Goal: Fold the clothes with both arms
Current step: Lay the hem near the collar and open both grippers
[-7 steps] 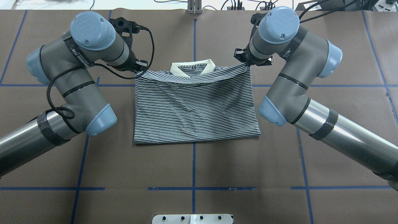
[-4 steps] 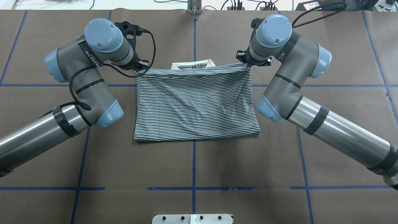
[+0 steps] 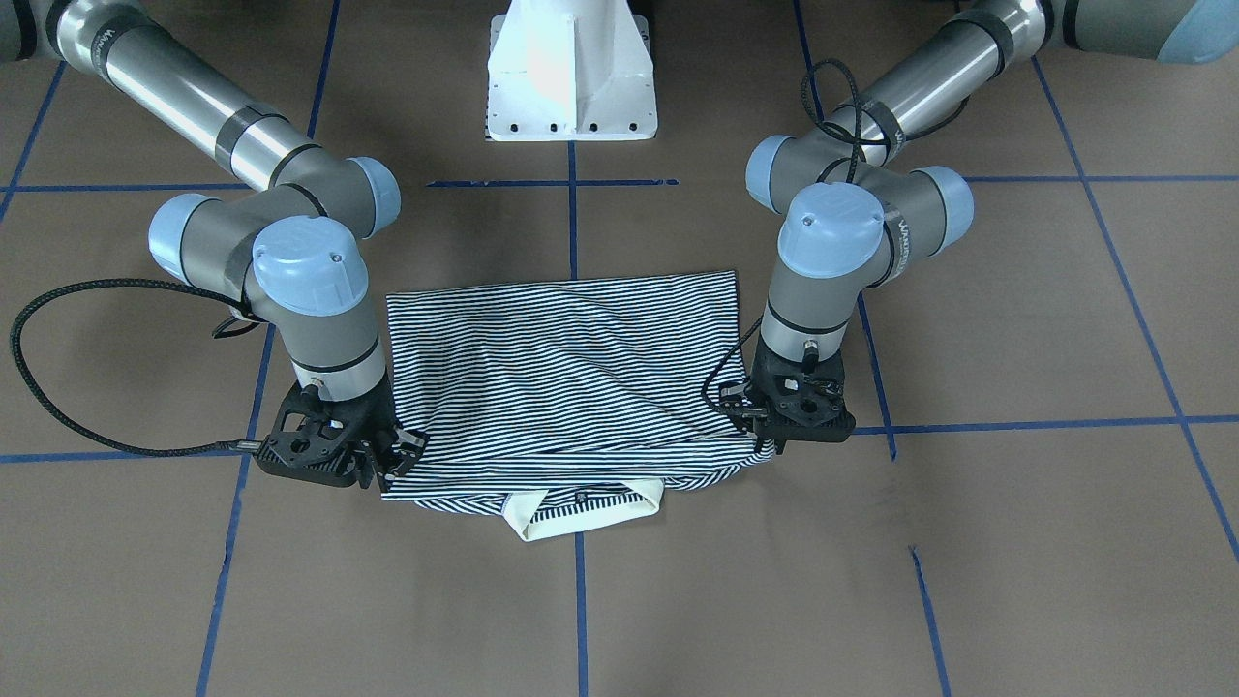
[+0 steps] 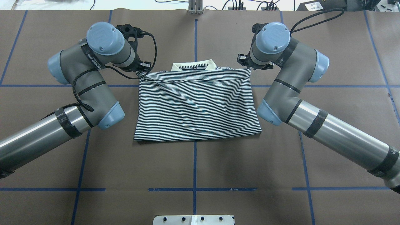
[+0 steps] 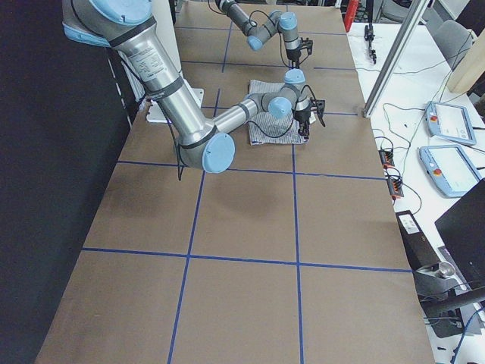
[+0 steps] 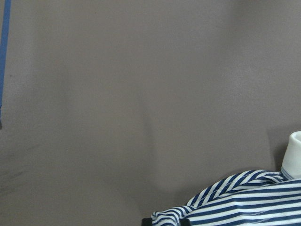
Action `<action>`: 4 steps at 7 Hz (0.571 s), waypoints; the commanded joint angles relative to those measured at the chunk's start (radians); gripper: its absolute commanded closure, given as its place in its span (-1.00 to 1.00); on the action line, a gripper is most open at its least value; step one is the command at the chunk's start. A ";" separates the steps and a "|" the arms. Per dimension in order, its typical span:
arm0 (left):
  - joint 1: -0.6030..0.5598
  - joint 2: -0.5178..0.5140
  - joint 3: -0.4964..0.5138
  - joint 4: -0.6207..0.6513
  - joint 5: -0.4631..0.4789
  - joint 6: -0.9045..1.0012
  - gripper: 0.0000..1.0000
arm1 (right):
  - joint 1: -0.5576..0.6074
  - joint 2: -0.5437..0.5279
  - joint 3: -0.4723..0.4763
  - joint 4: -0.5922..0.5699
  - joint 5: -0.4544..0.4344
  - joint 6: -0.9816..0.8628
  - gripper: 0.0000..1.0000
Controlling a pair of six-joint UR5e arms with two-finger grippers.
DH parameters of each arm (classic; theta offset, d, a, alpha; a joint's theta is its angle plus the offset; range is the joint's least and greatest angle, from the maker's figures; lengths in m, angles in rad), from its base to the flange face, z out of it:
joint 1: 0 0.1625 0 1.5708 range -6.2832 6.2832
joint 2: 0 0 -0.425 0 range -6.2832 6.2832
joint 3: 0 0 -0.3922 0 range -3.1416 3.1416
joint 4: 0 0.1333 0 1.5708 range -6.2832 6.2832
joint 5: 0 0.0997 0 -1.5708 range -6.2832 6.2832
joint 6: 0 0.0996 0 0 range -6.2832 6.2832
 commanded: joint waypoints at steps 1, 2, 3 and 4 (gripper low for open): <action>-0.003 0.025 -0.032 -0.021 -0.005 0.074 -1.00 | 0.011 0.000 -0.006 0.029 -0.011 -0.089 -1.00; -0.005 0.069 -0.101 -0.024 -0.010 0.115 -1.00 | 0.050 -0.007 -0.004 0.029 0.056 -0.145 -1.00; 0.001 0.121 -0.191 -0.024 -0.012 0.114 -1.00 | 0.098 -0.029 0.008 0.030 0.142 -0.230 -1.00; 0.023 0.166 -0.254 -0.026 -0.016 0.099 -1.00 | 0.135 -0.063 0.028 0.030 0.196 -0.290 -1.00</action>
